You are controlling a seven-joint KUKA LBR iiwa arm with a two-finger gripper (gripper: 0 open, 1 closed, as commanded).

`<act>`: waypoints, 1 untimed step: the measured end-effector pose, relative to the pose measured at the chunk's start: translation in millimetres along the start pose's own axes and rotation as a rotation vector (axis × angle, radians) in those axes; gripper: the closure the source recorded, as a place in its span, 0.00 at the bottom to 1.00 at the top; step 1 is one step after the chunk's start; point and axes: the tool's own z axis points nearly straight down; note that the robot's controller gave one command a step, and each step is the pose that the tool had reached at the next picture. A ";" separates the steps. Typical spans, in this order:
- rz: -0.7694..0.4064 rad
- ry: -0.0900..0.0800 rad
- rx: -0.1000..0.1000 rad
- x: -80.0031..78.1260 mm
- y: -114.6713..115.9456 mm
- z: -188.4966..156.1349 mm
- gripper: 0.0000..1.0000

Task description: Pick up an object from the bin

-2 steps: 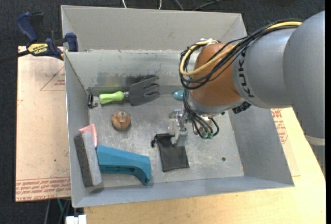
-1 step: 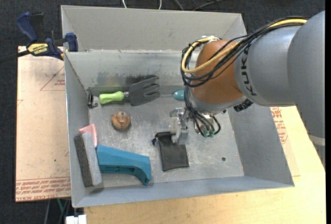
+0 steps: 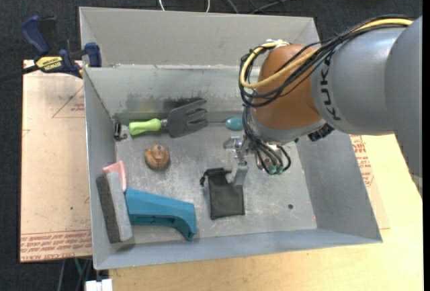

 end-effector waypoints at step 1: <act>0.000 -0.006 -0.001 -1.6 0.2 -36.6 1.00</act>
Offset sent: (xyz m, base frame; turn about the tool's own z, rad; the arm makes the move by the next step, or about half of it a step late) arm 0.0007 0.0000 0.0403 0.0000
